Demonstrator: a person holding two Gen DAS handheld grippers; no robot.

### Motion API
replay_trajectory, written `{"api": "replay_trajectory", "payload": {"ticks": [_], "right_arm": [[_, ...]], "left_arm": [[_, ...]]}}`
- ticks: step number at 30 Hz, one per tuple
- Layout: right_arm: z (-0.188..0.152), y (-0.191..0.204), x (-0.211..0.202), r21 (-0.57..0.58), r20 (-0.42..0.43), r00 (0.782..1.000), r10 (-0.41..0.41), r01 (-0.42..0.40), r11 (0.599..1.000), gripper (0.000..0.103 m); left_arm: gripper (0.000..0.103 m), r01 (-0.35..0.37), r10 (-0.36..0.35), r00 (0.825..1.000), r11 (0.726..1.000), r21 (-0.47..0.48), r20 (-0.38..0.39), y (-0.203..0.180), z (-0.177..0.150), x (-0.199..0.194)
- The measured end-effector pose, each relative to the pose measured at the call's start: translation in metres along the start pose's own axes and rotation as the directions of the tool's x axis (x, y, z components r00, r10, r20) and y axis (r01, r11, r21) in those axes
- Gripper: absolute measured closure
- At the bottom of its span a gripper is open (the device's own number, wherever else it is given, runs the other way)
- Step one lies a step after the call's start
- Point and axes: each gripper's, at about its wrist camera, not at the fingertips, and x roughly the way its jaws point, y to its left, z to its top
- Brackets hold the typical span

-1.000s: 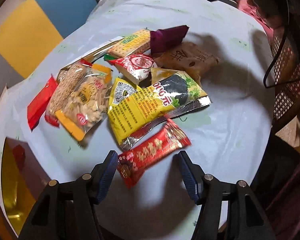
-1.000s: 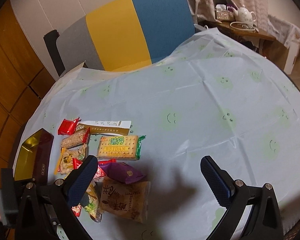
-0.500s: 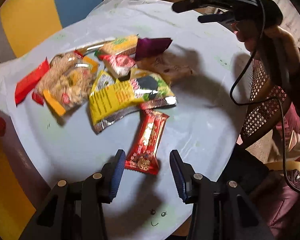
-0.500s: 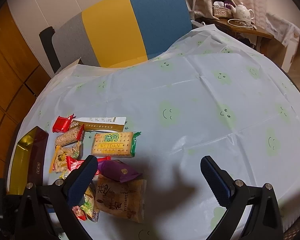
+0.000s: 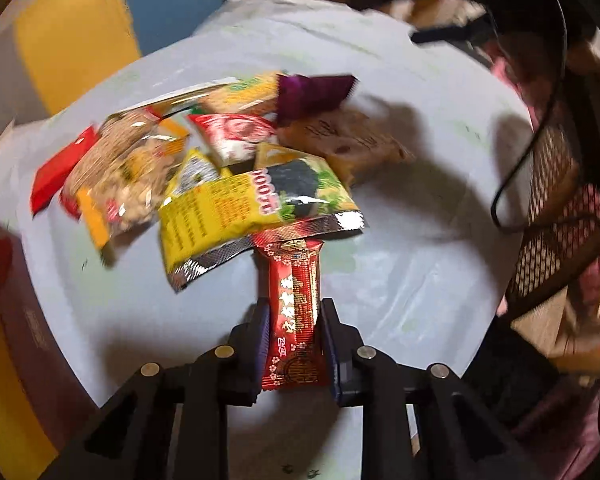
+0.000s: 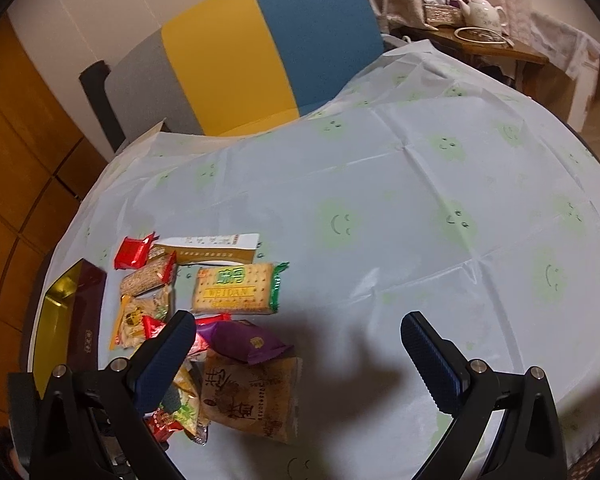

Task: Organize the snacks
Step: 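Reach the left tool into the snack pile and grasp the small red candy bar, then drop the candy bar in the tin with left tool while right tool grasps purple pouch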

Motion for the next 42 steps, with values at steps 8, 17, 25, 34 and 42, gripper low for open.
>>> {"api": "replay_trajectory", "payload": {"ticks": [8,17,25,34,42], "right_arm": [[-0.015,0.038,0.019,-0.174,-0.077,0.997,0.031,-0.044,0.984,0.023],[-0.032,0.070,0.073,-0.382,-0.158,0.982,-0.100,0.033,0.923,0.061],[-0.036,0.071,0.074,-0.413,-0.154,0.982,-0.108,0.036,0.910,0.062],[-0.038,0.074,0.074,-0.426,-0.149,0.982,-0.118,0.044,0.904,0.062],[-0.039,0.076,0.074,-0.439,-0.145,0.981,-0.127,0.051,0.897,0.062]], "left_arm": [[0.080,-0.010,0.031,0.990,0.988,-0.155,0.137,-0.002,-0.043,-0.019],[0.081,0.052,0.013,0.973,0.960,-0.275,0.229,0.026,-0.061,-0.066],[0.081,0.096,0.098,0.929,0.867,-0.490,0.356,0.095,-0.083,-0.150],[0.081,-0.013,0.291,0.929,0.644,-0.765,0.229,0.210,-0.113,-0.158],[0.081,-0.062,0.298,0.949,0.491,-0.869,0.101,0.268,-0.112,-0.124]]}}
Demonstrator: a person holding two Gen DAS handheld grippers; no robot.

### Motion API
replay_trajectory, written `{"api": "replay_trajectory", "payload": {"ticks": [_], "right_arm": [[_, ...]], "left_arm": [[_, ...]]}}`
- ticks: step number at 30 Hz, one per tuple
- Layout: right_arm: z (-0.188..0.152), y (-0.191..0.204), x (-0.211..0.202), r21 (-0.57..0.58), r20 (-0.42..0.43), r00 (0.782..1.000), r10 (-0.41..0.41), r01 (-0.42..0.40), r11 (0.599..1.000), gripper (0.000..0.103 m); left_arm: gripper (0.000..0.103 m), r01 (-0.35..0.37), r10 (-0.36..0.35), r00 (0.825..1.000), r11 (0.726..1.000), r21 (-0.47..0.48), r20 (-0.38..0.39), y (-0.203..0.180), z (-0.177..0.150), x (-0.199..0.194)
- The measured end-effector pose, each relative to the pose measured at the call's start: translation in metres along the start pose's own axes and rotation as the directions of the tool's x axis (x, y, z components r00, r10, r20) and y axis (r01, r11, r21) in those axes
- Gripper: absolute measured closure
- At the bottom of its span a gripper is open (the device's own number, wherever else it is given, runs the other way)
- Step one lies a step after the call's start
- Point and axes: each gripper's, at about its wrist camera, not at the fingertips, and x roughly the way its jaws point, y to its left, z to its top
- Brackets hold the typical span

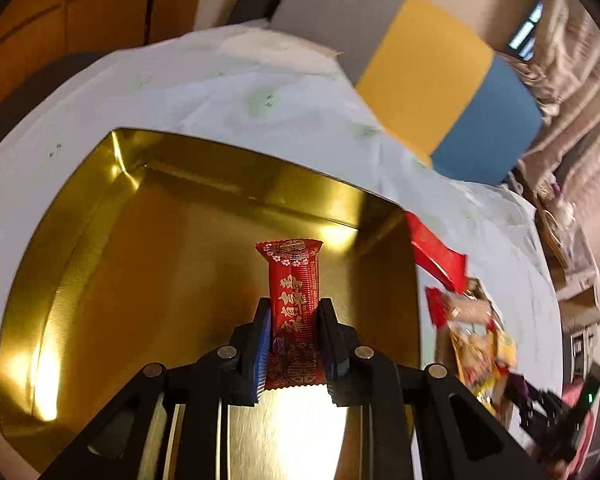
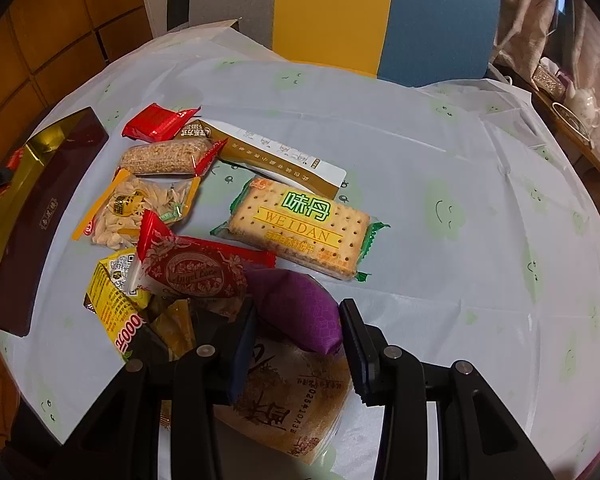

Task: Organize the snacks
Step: 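Drop the candy bar in the tin with left tool while right tool grasps purple pouch, then carry the purple pouch over the gold tin and open the right tool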

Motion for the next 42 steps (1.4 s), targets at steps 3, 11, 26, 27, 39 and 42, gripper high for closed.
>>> {"api": "replay_trajectory", "payload": {"ticks": [3,11,26,27,39,42], "right_arm": [[0.000,0.000,0.000,-0.002,-0.001,1.000,0.000,0.000,1.000,0.062],[0.000,0.000,0.001,-0.005,0.000,1.000,0.001,-0.001,1.000,0.062],[-0.002,0.004,0.000,-0.014,0.008,1.000,-0.014,0.014,1.000,0.063],[-0.003,0.004,-0.001,-0.012,0.008,1.000,-0.014,0.014,1.000,0.063],[-0.005,0.000,-0.031,0.070,0.044,0.999,-0.006,0.003,0.998,0.064],[-0.004,0.003,-0.042,0.084,0.077,0.997,0.012,-0.018,0.996,0.064]], "left_arm": [[0.077,0.003,-0.003,1.000,1.000,-0.002,-0.009,-0.005,0.007,0.014],[0.062,0.007,-0.007,1.000,0.997,0.074,-0.005,-0.025,0.009,0.016],[0.050,-0.013,-0.005,0.996,0.980,0.198,0.093,-0.021,-0.077,-0.052],[0.050,-0.018,-0.003,0.995,0.979,0.205,0.102,-0.022,-0.083,-0.056],[0.050,-0.025,-0.011,0.991,0.966,0.257,0.135,-0.026,-0.118,-0.076],[0.050,-0.032,-0.003,0.991,0.966,0.257,0.134,-0.026,-0.122,-0.077]]}}
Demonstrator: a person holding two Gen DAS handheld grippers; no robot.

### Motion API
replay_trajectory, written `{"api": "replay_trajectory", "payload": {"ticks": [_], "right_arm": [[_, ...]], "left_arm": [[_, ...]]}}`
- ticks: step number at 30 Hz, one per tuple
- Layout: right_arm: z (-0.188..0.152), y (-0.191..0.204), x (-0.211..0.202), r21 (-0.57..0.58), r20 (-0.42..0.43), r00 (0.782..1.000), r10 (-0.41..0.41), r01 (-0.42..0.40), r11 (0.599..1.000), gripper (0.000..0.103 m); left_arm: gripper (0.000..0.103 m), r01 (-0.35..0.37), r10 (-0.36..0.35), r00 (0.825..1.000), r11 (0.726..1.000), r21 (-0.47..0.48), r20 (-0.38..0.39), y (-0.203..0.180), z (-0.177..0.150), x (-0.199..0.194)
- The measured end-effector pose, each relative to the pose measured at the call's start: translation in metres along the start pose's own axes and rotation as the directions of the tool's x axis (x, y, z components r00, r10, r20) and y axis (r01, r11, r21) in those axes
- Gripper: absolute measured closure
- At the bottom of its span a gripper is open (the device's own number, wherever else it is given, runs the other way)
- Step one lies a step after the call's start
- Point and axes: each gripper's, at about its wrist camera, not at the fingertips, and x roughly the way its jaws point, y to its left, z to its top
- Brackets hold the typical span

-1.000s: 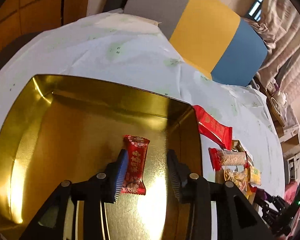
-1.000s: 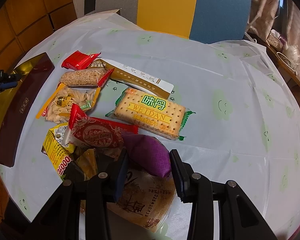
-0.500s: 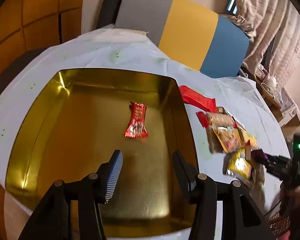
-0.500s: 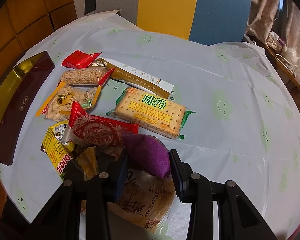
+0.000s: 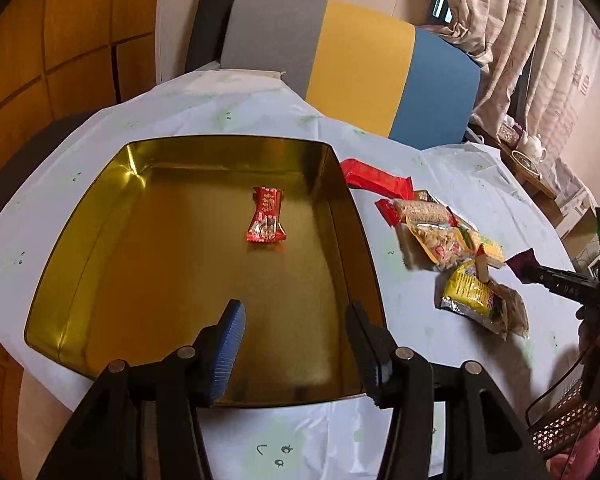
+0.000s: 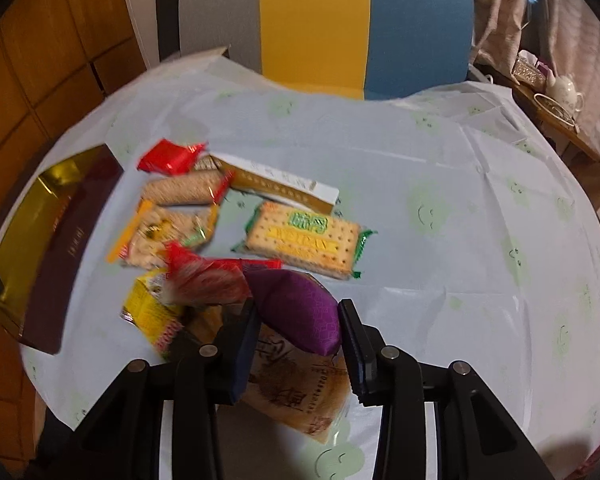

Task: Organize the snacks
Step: 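Carry the purple pouch over the gold tin and open the right tool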

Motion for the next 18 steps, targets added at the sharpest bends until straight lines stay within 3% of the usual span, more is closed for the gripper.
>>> {"api": "replay_trajectory", "payload": {"ticks": [4,8,13,18], "right_arm": [[0.000,0.003,-0.002,0.035,0.000,0.999,0.034,-0.034,0.999,0.064],[-0.001,0.009,-0.015,0.082,0.045,0.991,0.124,-0.127,0.988,0.064],[0.004,0.034,-0.030,0.087,0.084,0.967,0.239,-0.246,0.965,0.064],[0.009,0.085,-0.032,0.011,0.064,0.941,0.332,-0.334,0.943,0.064]], "left_arm": [[0.050,-0.011,0.011,1.000,1.000,-0.007,0.017,0.002,-0.002,-0.008],[0.050,-0.015,0.016,0.999,1.000,-0.011,0.041,0.006,-0.004,-0.015],[0.050,-0.016,0.017,0.999,1.000,-0.026,0.045,0.013,-0.007,-0.017],[0.050,-0.031,0.033,0.999,0.999,-0.042,0.041,0.021,-0.011,-0.018]]}}
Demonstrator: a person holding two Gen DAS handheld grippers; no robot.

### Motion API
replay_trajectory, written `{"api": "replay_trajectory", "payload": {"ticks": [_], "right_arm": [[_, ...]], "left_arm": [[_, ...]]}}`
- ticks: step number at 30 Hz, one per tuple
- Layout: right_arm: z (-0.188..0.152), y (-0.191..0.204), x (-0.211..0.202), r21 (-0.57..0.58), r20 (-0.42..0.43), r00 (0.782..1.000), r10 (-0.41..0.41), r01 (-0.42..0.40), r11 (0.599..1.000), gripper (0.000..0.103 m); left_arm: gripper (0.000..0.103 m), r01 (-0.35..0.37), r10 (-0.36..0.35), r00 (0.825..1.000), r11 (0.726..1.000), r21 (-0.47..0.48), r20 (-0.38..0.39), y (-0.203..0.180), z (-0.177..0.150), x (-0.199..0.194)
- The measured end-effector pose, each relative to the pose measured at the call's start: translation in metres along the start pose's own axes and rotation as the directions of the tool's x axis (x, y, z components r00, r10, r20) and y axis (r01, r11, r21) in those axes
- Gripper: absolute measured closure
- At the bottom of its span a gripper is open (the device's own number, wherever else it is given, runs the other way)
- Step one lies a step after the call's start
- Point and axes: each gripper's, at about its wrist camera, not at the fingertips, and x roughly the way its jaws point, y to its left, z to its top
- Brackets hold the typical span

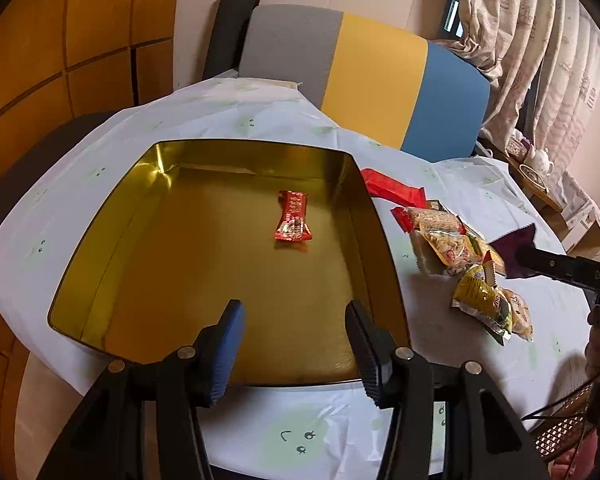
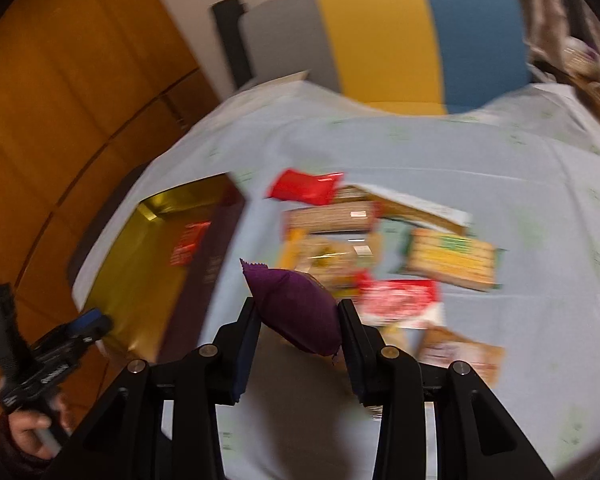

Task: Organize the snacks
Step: 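Carry the purple pouch over the gold tin and open the right tool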

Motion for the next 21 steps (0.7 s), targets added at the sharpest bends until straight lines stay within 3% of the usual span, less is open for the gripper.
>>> {"api": "replay_trajectory", "payload": {"ticks": [12,21], "right_arm": [[0.008,0.117,0.050,-0.175,-0.080,0.986,0.146,-0.158,0.972,0.063],[-0.001,0.165,0.082,-0.266,-0.150,0.972,0.179,-0.214,0.940,0.059]], "left_arm": [[0.050,-0.082,0.083,0.996,0.995,-0.059,0.014,0.030,-0.003,-0.008],[0.050,-0.093,0.095,0.995,0.993,-0.076,0.015,0.037,-0.002,-0.011]]}}
